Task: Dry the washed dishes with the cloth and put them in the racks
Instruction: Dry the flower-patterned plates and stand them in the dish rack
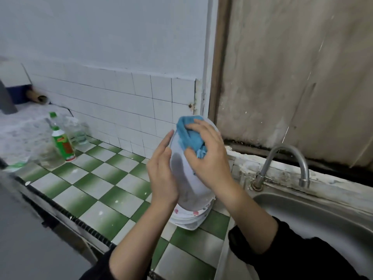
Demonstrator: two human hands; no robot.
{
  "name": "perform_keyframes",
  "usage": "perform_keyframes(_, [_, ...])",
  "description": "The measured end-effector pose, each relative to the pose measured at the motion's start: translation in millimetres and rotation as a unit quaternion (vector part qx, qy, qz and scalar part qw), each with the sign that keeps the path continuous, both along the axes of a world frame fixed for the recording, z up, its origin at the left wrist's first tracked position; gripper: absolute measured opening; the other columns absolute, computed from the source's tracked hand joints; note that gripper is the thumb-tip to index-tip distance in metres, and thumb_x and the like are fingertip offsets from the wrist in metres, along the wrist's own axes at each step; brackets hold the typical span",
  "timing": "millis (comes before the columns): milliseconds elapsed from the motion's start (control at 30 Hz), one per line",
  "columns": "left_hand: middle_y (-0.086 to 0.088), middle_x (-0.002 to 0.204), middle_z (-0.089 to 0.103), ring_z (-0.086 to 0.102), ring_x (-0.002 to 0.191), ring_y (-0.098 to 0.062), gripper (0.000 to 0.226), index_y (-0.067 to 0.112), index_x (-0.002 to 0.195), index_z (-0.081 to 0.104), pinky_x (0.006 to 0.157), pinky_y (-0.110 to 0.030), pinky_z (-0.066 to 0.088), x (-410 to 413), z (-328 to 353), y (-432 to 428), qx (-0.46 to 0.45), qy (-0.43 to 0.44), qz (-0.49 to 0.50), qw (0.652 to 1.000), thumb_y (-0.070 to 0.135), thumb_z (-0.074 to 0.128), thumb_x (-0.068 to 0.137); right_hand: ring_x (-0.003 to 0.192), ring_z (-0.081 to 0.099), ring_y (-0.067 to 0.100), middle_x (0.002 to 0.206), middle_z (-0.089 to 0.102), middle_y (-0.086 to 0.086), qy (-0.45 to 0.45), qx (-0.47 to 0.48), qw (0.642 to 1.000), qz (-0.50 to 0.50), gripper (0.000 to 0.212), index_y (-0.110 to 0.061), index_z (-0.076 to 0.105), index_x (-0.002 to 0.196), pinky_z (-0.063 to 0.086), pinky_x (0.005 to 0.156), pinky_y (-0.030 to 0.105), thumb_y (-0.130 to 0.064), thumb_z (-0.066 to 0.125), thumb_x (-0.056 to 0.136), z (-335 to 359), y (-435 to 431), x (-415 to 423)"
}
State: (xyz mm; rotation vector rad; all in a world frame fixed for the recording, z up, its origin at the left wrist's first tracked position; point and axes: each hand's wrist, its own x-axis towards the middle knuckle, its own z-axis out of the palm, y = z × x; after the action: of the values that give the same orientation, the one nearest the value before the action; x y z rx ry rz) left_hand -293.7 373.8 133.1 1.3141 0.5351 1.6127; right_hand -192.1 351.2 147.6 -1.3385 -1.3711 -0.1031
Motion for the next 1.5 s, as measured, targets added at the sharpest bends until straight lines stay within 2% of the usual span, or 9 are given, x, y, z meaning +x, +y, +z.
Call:
perform_keyframes(233, [0.005, 0.106, 0.069, 0.066, 0.092, 0.001, 0.027, 0.022, 0.113, 0.063, 0.078, -0.015, 0.050, -4, 32, 6, -0.056, -0.122, 0.020, 0.991, 0.008, 0.042, 0.103, 0.135, 0.046, 0.032, 0.140, 0.053, 0.014, -0.160, 0.134, 0.975, -0.076, 0.046, -0.015, 0.061, 0.123, 0.024, 0.115, 0.059, -0.021, 0.052, 0.078, -34, -17, -24])
perform_keyframes(400, [0.023, 0.114, 0.066, 0.059, 0.112, 0.005, 0.028, 0.031, 0.113, 0.062, 0.092, -0.012, 0.043, -11, 42, 14, 0.026, -0.068, 0.032, 0.997, 0.012, 0.044, 0.102, 0.145, 0.028, 0.008, 0.154, 0.036, -0.006, 0.183, 0.098, 0.974, -0.091, 0.049, -0.040, 0.041, 0.136, 0.024, 0.119, 0.042, -0.030, 0.041, 0.088, -23, -13, 9])
perform_keyframes(633, [0.013, 0.113, 0.066, 0.062, 0.100, 0.006, 0.029, 0.028, 0.114, 0.062, 0.084, -0.010, 0.046, -14, 44, 17, -0.010, -0.110, 0.068, 0.992, 0.010, 0.042, 0.103, 0.141, 0.039, 0.022, 0.149, 0.044, 0.008, -0.076, 0.072, 0.993, 0.050, 0.048, -0.005, 0.049, 0.136, 0.031, 0.115, 0.053, -0.016, 0.055, 0.090, -24, -24, 7])
perform_keyframes(800, [0.013, 0.110, 0.068, 0.064, 0.097, 0.005, 0.028, 0.028, 0.115, 0.062, 0.080, -0.011, 0.048, -3, 32, 8, -0.045, -0.093, 0.036, 0.994, 0.012, 0.043, 0.103, 0.140, 0.035, 0.003, 0.151, 0.041, 0.000, 0.108, 0.079, 0.990, -0.042, 0.049, -0.030, 0.045, 0.137, 0.032, 0.115, 0.023, -0.023, 0.052, 0.089, 6, -9, 32])
perform_keyframes(900, [0.012, 0.106, 0.067, 0.065, 0.090, 0.006, 0.029, 0.026, 0.113, 0.062, 0.077, -0.010, 0.048, 5, 34, 5, -0.051, -0.091, 0.038, 0.994, 0.009, 0.041, 0.103, 0.137, 0.044, 0.019, 0.147, 0.048, 0.004, -0.009, 0.129, 0.990, -0.057, 0.048, -0.021, 0.054, 0.135, 0.036, 0.113, 0.050, -0.018, 0.049, 0.087, 2, -7, 2])
perform_keyframes(1100, [-0.001, 0.118, 0.068, 0.067, 0.101, -0.015, 0.028, 0.029, 0.104, 0.066, 0.090, -0.032, 0.055, 1, 31, 31, -0.227, -0.158, 0.033, 0.960, 0.017, 0.040, 0.105, 0.135, 0.046, 0.034, 0.138, 0.057, 0.003, -0.329, 0.148, 0.926, -0.108, 0.038, -0.025, 0.068, 0.122, 0.038, 0.106, 0.054, -0.023, 0.051, 0.088, -54, -12, -12])
perform_keyframes(1267, [-0.005, 0.128, 0.065, 0.064, 0.111, -0.021, 0.032, 0.016, 0.129, 0.058, 0.099, -0.041, 0.051, 4, 27, 36, -0.293, -0.215, -0.001, 0.932, 0.017, 0.036, 0.106, 0.131, 0.049, 0.035, 0.135, 0.058, 0.009, -0.203, 0.185, 0.952, -0.138, 0.050, -0.021, 0.061, 0.126, 0.034, 0.108, 0.057, -0.017, 0.055, 0.077, -63, -13, 2])
perform_keyframes(1367, [0.005, 0.125, 0.065, 0.066, 0.101, -0.008, 0.028, 0.023, 0.124, 0.057, 0.096, -0.032, 0.052, 3, 22, 32, -0.283, -0.217, 0.004, 0.934, 0.018, 0.036, 0.106, 0.128, 0.053, 0.027, 0.134, 0.058, 0.007, 0.043, 0.177, 0.972, -0.151, 0.047, -0.010, 0.058, 0.130, 0.038, 0.105, 0.060, -0.017, 0.052, 0.084, -52, -9, 14])
perform_keyframes(1500, [0.012, 0.107, 0.071, 0.067, 0.095, -0.005, 0.027, 0.027, 0.114, 0.062, 0.082, -0.022, 0.054, -8, 19, 32, -0.180, -0.160, -0.011, 0.971, 0.016, 0.040, 0.105, 0.129, 0.052, 0.015, 0.139, 0.055, -0.007, 0.308, 0.032, 0.950, -0.042, 0.056, -0.029, 0.055, 0.133, 0.038, 0.112, 0.050, -0.041, 0.052, 0.078, -22, -4, 52])
